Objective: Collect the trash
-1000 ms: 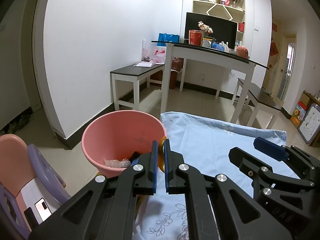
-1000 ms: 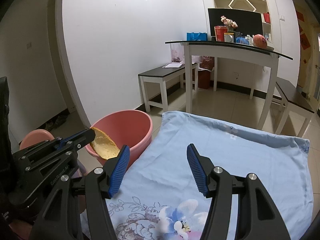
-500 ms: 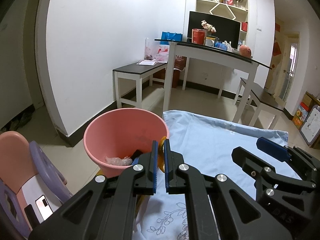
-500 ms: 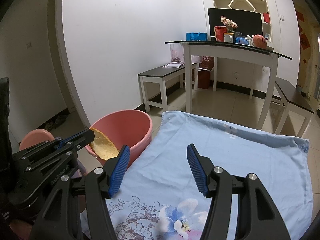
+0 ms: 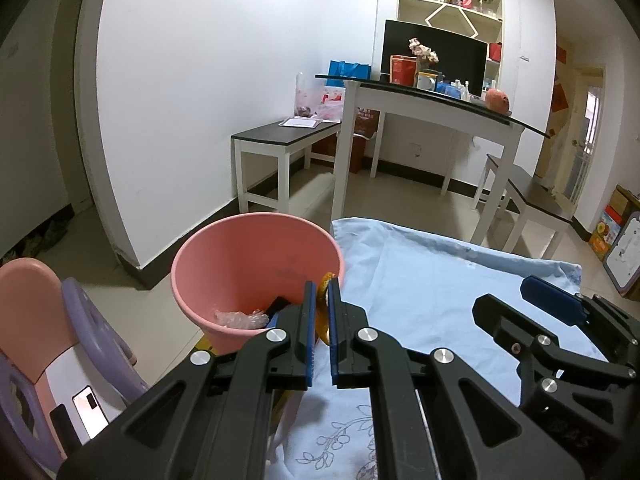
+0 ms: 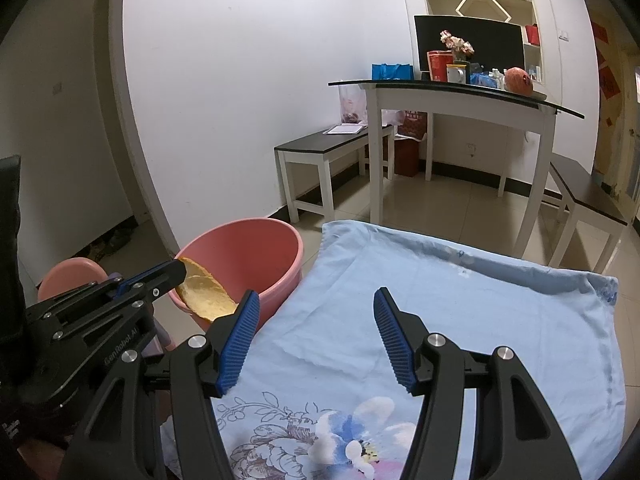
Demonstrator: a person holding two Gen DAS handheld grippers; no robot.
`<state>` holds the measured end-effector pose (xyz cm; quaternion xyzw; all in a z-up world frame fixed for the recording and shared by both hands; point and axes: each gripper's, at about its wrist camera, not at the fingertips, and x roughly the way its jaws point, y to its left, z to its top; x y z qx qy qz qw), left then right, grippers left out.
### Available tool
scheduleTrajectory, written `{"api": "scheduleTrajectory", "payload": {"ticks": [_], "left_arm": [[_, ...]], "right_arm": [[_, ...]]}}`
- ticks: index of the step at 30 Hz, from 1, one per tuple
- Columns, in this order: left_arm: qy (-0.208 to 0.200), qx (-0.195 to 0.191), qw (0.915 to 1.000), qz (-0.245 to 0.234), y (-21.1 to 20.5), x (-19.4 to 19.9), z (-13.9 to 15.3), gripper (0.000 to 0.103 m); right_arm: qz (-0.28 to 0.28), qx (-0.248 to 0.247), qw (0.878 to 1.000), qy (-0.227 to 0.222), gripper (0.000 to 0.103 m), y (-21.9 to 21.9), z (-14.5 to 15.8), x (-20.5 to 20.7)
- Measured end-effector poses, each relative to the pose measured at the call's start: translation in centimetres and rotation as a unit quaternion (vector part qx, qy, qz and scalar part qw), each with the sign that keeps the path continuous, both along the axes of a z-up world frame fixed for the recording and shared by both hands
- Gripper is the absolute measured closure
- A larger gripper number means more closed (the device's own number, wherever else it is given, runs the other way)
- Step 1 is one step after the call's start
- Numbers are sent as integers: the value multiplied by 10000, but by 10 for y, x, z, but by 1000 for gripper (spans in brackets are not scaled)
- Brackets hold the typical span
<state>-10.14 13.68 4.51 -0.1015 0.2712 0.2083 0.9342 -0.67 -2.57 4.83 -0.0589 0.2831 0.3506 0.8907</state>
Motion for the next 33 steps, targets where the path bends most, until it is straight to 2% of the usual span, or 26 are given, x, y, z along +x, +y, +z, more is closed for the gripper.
{"api": "scheduleTrajectory", "payload": {"ticks": [15, 33], "left_arm": [[-17, 25, 9998, 199, 2, -8, 6, 98], [-86, 142, 9987, 488, -9, -29, 20, 98]], "right_arm": [[83, 14, 10000, -9, 44, 3, 2, -3], [332, 50, 9994, -62, 44, 8, 8, -26]]}}
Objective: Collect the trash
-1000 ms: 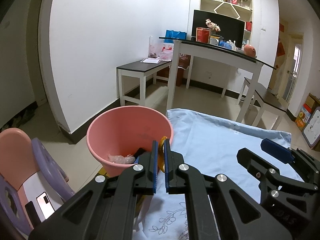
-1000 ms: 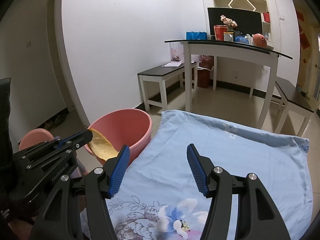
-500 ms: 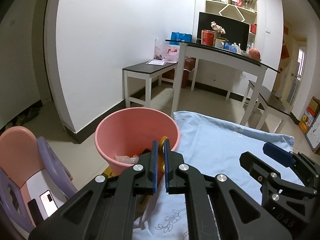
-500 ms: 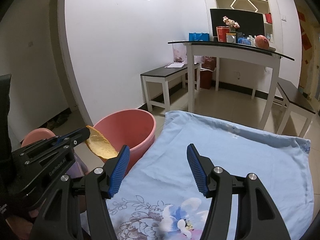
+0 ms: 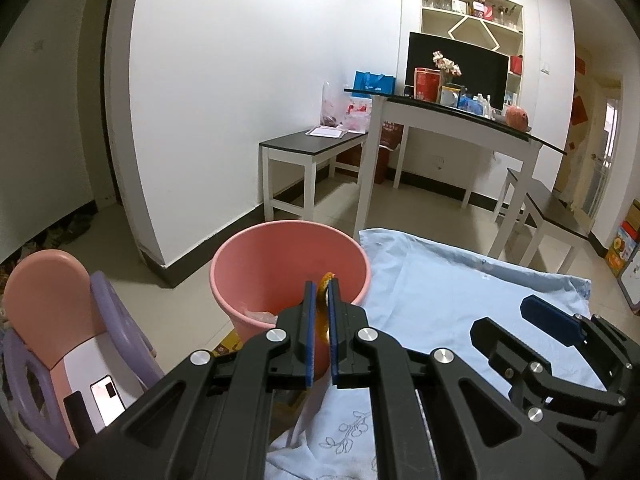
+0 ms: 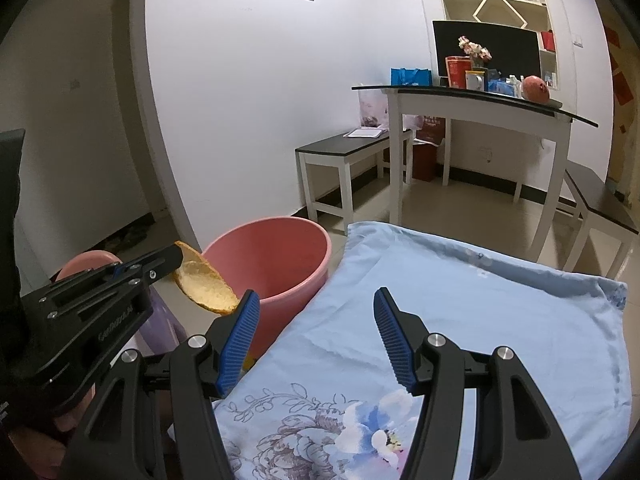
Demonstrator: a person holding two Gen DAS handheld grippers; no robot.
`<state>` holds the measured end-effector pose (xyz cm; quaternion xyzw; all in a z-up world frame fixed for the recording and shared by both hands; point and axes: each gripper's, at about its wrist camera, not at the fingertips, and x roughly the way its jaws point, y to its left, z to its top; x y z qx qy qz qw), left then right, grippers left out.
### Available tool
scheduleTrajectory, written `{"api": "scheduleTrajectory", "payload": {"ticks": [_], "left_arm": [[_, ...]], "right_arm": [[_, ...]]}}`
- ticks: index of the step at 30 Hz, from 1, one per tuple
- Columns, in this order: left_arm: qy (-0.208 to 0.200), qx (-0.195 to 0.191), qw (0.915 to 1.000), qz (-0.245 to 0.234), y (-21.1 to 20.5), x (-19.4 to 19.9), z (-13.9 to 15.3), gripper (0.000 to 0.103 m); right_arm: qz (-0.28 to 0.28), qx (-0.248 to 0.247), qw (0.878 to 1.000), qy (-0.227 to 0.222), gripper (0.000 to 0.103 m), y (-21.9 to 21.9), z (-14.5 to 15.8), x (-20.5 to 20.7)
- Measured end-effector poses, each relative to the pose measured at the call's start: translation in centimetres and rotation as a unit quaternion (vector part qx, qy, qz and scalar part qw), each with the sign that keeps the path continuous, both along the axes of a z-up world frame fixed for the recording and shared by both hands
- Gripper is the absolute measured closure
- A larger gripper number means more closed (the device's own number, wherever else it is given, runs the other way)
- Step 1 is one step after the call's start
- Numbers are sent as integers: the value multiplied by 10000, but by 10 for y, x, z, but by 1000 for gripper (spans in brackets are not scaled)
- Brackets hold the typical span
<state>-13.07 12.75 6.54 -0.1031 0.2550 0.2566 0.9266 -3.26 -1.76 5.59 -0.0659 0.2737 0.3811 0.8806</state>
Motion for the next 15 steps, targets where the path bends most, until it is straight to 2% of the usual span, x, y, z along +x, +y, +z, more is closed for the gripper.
{"api": "scheduleTrajectory", "payload": {"ticks": [15], "left_arm": [[-82, 43, 9999, 133, -3, -12, 8, 98]], "right_arm": [[40, 53, 10000, -56, 44, 0, 6, -11]]}}
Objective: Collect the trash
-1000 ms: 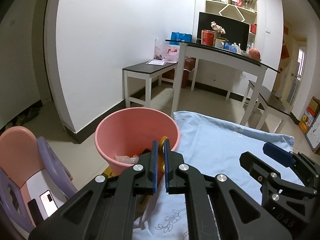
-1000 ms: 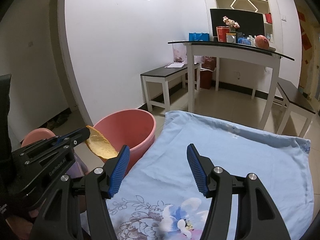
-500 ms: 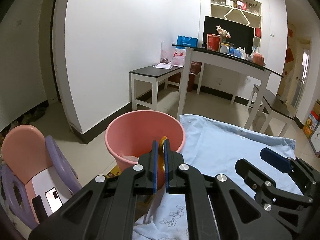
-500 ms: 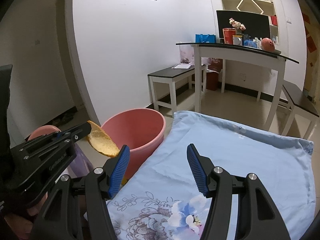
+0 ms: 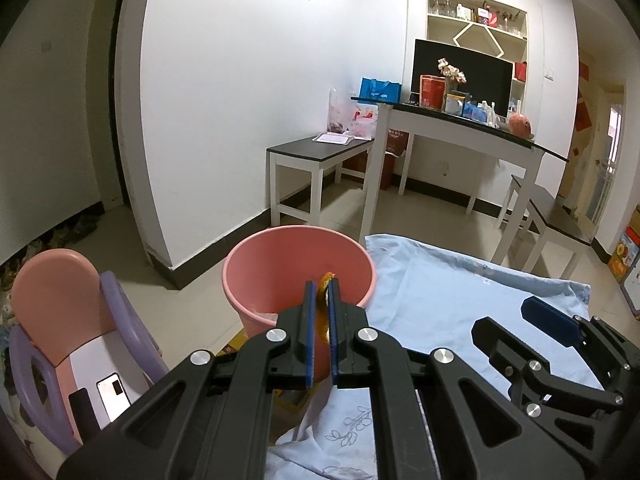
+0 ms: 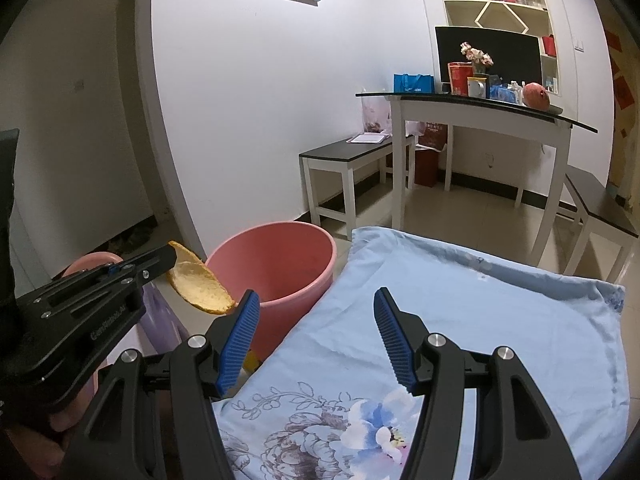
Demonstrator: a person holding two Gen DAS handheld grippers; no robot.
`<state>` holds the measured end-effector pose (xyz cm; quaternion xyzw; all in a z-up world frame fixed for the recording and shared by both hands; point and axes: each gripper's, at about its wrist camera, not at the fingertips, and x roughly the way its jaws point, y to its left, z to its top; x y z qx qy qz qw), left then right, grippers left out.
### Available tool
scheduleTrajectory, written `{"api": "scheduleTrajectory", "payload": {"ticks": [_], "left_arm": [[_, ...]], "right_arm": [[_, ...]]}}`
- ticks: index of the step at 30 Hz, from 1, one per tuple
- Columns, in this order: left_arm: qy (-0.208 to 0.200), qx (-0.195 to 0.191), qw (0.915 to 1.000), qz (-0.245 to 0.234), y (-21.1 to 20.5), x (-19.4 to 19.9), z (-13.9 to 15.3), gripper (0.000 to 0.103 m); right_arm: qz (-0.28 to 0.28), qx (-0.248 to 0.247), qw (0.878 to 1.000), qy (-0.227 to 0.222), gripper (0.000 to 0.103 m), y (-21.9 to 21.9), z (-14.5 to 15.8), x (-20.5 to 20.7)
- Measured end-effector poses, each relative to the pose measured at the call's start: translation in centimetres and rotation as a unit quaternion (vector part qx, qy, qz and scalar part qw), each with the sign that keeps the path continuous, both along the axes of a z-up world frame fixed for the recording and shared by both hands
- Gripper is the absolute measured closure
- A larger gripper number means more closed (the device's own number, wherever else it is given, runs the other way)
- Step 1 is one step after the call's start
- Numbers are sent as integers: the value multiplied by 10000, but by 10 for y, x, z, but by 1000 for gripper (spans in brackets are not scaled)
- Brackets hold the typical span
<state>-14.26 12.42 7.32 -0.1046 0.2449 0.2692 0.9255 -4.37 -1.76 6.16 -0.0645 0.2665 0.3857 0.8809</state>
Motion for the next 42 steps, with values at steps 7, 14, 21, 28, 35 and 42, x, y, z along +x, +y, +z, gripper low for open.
{"api": "scheduleTrajectory", "payload": {"ticks": [7, 14, 21, 28, 35, 42], "left_arm": [[2, -3, 10000, 6, 0, -1, 0, 98], [-1, -12, 10000, 6, 1, -1, 0, 98], [3, -11, 10000, 17, 1, -1, -1, 98], [6, -16, 10000, 18, 2, -2, -1, 98], [1, -20, 10000, 26, 2, -3, -1, 98], [5, -27, 10000, 29, 4, -4, -1, 98]], "right_arm": [[16, -28, 10000, -7, 44, 2, -1, -4], [18, -34, 10000, 0, 44, 3, -1, -4], [20, -33, 10000, 2, 44, 4, -1, -4], [17, -37, 10000, 3, 44, 4, -1, -4], [13, -22, 10000, -20, 44, 4, -1, -5], [14, -9, 10000, -22, 44, 4, -1, -5]]}}
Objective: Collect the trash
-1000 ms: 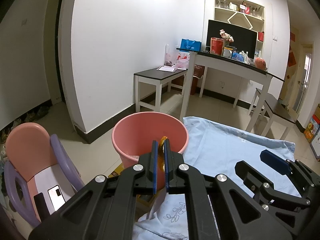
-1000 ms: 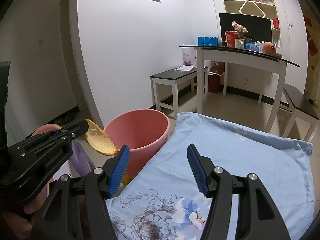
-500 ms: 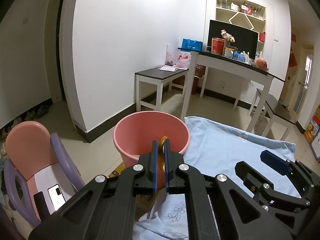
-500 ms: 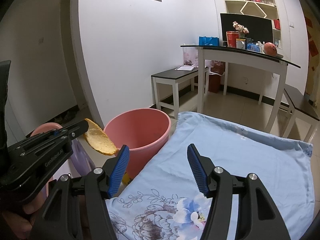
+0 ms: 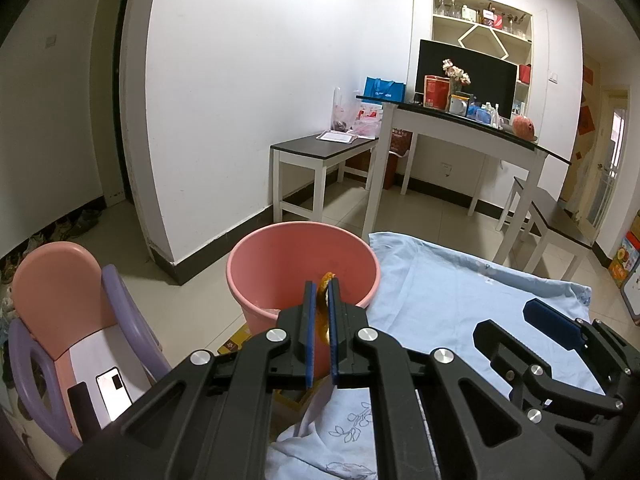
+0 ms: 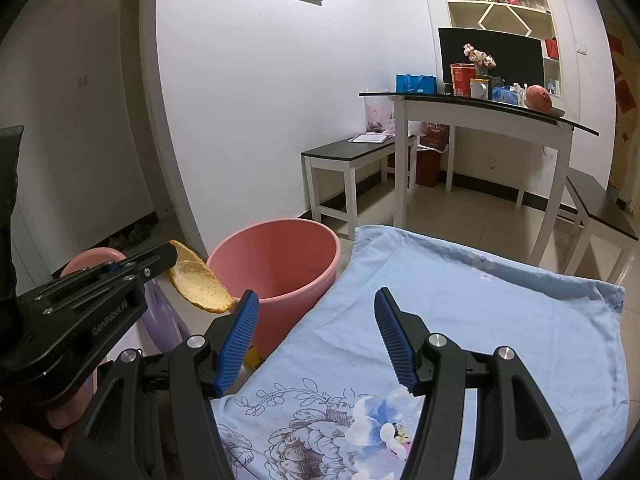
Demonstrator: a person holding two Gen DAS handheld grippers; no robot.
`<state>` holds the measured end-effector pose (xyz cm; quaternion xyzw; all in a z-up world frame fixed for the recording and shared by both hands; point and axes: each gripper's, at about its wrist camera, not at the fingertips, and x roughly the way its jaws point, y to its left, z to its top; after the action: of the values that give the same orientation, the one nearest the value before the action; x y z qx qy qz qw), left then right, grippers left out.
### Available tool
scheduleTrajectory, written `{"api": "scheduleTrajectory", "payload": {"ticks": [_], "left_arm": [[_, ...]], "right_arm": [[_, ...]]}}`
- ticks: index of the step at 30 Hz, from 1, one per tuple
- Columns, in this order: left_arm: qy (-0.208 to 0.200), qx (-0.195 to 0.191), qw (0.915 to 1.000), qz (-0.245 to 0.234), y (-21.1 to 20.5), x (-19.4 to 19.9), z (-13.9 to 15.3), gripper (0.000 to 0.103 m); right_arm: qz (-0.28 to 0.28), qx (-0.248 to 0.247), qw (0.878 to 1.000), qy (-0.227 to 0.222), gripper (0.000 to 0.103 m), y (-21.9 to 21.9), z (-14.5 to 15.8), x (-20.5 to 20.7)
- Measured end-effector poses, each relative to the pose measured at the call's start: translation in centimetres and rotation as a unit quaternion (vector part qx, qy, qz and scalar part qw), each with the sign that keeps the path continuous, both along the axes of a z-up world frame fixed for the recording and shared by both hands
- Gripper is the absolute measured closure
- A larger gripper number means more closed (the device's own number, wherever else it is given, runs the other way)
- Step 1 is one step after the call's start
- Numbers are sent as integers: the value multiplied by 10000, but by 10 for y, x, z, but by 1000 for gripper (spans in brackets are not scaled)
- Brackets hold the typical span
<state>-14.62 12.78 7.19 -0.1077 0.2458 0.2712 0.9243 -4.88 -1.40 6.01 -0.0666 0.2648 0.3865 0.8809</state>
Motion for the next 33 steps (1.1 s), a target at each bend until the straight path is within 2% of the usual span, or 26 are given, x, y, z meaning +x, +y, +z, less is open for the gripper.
{"api": "scheduleTrajectory", "payload": {"ticks": [33], "left_arm": [[32, 39, 10000, 49, 4, -7, -2, 98]], "right_arm": [[-19, 34, 10000, 6, 43, -3, 4, -2]]}}
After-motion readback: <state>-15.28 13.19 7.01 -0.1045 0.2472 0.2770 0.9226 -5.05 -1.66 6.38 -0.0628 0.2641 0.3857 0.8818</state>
